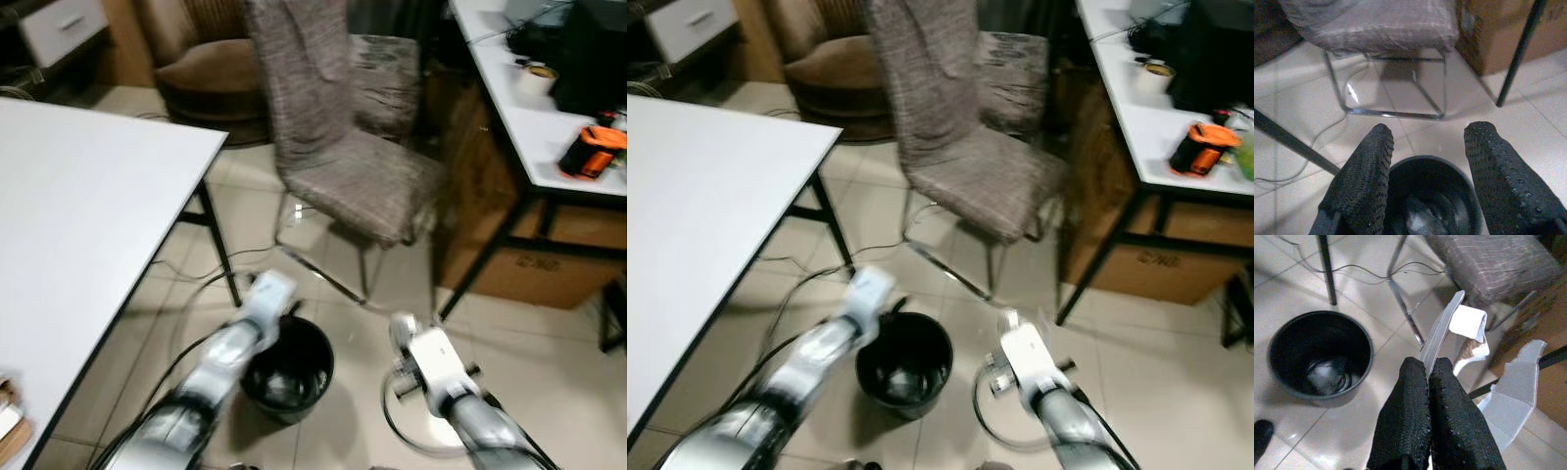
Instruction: Picking trash to rubbish bin
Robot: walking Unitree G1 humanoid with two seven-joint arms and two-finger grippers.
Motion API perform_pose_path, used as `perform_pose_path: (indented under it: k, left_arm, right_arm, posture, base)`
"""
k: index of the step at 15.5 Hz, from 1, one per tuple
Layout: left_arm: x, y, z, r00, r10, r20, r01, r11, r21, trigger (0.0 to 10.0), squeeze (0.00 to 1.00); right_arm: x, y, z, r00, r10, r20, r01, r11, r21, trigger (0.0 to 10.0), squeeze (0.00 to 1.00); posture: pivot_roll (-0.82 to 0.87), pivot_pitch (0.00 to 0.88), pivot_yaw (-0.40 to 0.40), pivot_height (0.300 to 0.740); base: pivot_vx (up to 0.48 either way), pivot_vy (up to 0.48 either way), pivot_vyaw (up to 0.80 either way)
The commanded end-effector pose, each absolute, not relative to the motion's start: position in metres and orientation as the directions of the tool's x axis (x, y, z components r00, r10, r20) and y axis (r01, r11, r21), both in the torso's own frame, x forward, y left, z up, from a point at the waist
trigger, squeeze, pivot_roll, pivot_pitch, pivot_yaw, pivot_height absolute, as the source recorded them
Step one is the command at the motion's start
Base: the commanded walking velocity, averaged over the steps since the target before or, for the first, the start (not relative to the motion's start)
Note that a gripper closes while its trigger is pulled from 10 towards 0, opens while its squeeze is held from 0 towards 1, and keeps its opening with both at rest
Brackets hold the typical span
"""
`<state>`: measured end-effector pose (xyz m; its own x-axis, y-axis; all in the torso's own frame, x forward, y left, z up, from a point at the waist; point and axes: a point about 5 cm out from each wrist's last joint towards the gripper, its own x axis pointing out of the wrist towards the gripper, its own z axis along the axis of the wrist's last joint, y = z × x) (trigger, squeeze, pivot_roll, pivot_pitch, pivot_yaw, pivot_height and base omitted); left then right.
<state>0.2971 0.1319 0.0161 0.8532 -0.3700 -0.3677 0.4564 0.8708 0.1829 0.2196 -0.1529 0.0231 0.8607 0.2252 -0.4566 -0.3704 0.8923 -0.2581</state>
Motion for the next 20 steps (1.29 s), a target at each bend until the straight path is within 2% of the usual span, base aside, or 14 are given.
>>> perform_pose_path:
  k: [1, 4, 6, 7, 11, 14, 15, 16, 17, 20]
  left_arm:
    - [0.289, 0.145, 0.02, 0.863, -0.38, -0.333, 0.456, 0.869, 0.191, 10.0, 0.0]
    - [0.244, 0.17, 0.032, 0.828, -0.44, -0.348, 0.522, 0.831, 0.192, 10.0, 0.0]
    - [0.207, 0.185, 0.054, 0.784, -0.48, -0.394, 0.585, 0.783, 0.211, 10.0, 0.0]
    - [0.198, 0.189, 0.064, 0.777, -0.484, -0.403, 0.593, 0.778, 0.209, 10.0, 0.0]
    - [0.171, 0.195, 0.099, 0.749, -0.506, -0.427, 0.617, 0.767, 0.174, 10.0, 0.0]
    - [0.167, 0.193, 0.107, 0.744, -0.497, -0.446, 0.613, 0.773, 0.163, 10.0, 0.0]
    - [0.167, 0.192, 0.107, 0.741, -0.494, -0.455, 0.616, 0.77, 0.167, 10.0, 0.0]
    - [0.167, 0.192, 0.107, 0.738, -0.494, -0.46, 0.619, 0.766, 0.172, 10.0, 0.0]
    - [0.167, 0.191, 0.109, 0.735, -0.495, -0.464, 0.62, 0.767, 0.165, 10.0, 0.0]
    - [0.171, 0.186, 0.111, 0.737, -0.486, -0.469, 0.613, 0.773, 0.163, 10.0, 0.0]
  right_arm:
    - [0.23, -0.151, 0.019, 0.873, 0.212, -0.439, -0.345, 0.905, -0.248, 10.0, 0.0]
    - [0.262, -0.135, 0.01, 0.845, 0.275, -0.46, -0.375, 0.916, -0.142, 10.0, 0.0]
    - [0.286, -0.108, 0.011, 0.769, 0.411, -0.49, -0.511, 0.855, -0.084, 10.0, 0.0]
    - [0.291, -0.099, 0.012, 0.736, 0.46, -0.498, -0.555, 0.83, -0.055, 10.0, 0.0]
    - [0.308, -0.075, 0.026, 0.665, 0.566, -0.488, -0.675, 0.734, -0.07, 10.0, 0.0]
    - [0.322, -0.073, 0.038, 0.682, 0.566, -0.464, -0.671, 0.735, -0.091, 10.0, 0.0]
    - [0.325, -0.073, 0.041, 0.681, 0.574, -0.455, -0.67, 0.739, -0.071, 10.0, 0.14]
    - [0.325, -0.073, 0.042, 0.679, 0.578, -0.453, -0.671, 0.739, -0.061, 10.0, 0.14]
    - [0.326, -0.072, 0.043, 0.67, 0.592, -0.448, -0.674, 0.738, -0.033, 10.0, 1.0]
    - [0.326, -0.07, 0.043, 0.654, 0.614, -0.442, -0.688, 0.726, -0.009, 10.0, 1.0]
  posture:
    - [-0.08, 0.077, -0.019, 0.74]
    - [0.01, 0.094, -0.045, 0.74]
    - [0.03, 0.1, -0.048, 0.74]
    - [0.05, 0.104, -0.05, 0.74]
    - [0.08, 0.106, -0.051, 0.74]
    - [0.1, 0.106, -0.054, 0.74]
    - [0.1, 0.106, -0.053, 0.74]
    - [0.1, 0.106, -0.053, 0.74]
    - [0.1, 0.104, -0.052, 0.74]
    - [0.1, 0.107, -0.052, 0.74]
  base:
    - [0.0, 0.0, 0.0]
    - [0.0, 0.0, 0.0]
    - [0.0, 0.0, 0.0]
    - [0.0, 0.0, 0.0]
    - [0.0, 0.0, 0.0]
    - [0.0, 0.0, 0.0]
    - [0.0, 0.0, 0.0]
    - [0.0, 0.0, 0.0]
    - [0.0, 0.0, 0.0]
    - [0.0, 0.0, 0.0]
